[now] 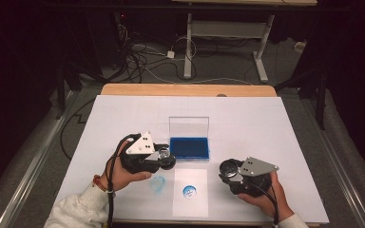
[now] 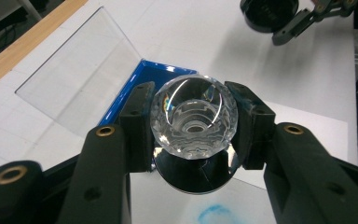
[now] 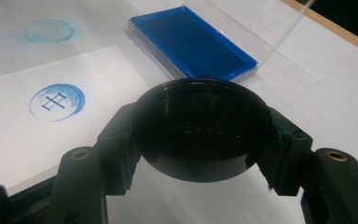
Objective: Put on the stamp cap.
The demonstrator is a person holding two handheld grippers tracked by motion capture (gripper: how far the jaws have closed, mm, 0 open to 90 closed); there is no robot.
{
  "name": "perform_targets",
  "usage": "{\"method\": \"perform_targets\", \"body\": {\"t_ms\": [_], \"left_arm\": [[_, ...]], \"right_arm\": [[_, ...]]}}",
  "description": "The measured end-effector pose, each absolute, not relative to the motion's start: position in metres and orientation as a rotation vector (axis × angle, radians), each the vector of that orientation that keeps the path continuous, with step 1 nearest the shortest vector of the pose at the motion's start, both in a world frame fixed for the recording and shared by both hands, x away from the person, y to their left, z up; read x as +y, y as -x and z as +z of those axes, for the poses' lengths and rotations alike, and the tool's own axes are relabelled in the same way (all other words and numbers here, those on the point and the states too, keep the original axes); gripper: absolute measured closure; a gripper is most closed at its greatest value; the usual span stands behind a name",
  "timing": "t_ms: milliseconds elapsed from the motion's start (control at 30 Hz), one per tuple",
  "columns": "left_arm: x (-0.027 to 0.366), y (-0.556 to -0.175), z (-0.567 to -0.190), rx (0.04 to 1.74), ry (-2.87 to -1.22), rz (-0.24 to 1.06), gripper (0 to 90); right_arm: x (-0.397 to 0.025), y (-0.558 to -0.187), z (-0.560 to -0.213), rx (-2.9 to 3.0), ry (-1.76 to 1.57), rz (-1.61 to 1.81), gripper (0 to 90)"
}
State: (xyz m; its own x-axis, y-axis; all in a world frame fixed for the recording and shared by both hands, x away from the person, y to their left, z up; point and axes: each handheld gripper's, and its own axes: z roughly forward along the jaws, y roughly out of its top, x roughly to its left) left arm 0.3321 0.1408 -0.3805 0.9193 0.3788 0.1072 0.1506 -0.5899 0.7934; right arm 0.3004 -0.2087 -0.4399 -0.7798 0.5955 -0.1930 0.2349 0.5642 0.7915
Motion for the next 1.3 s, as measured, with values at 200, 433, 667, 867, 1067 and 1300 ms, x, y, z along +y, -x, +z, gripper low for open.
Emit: {"method": "perform_targets", "body": {"t_ms": [200, 433, 667, 867, 1067, 1300], "left_arm": [[0.136, -0.335, -0.377, 0.362, -2.182, 0.311, 54.6], [0.124, -0.339, -0.377, 0.333, -2.167, 0.277, 54.6], [0.119, -0.341, -0.375, 0.317, -2.158, 0.270, 54.6], [0.115, -0.343, -0.371, 0.308, -2.135, 0.261, 54.6], [0.113, -0.343, -0.369, 0.306, -2.111, 0.255, 54.6], [0.106, -0.344, -0.370, 0.296, -2.118, 0.261, 54.6]], "right_arm": [[-0.192, -0.304, -0.441, 2.390, -0.637, 1.103, 39.0], [-0.170, -0.313, -0.440, 2.423, -0.608, 1.114, 39.1], [-0.143, -0.322, -0.438, 2.454, -0.600, 1.131, 39.1], [-0.123, -0.326, -0.442, 2.476, -0.590, 1.140, 39.1], [-0.114, -0.330, -0.442, 2.459, -0.612, 1.204, 39.1], [-0.108, -0.328, -0.438, 2.440, -0.602, 1.238, 39.1]]}}
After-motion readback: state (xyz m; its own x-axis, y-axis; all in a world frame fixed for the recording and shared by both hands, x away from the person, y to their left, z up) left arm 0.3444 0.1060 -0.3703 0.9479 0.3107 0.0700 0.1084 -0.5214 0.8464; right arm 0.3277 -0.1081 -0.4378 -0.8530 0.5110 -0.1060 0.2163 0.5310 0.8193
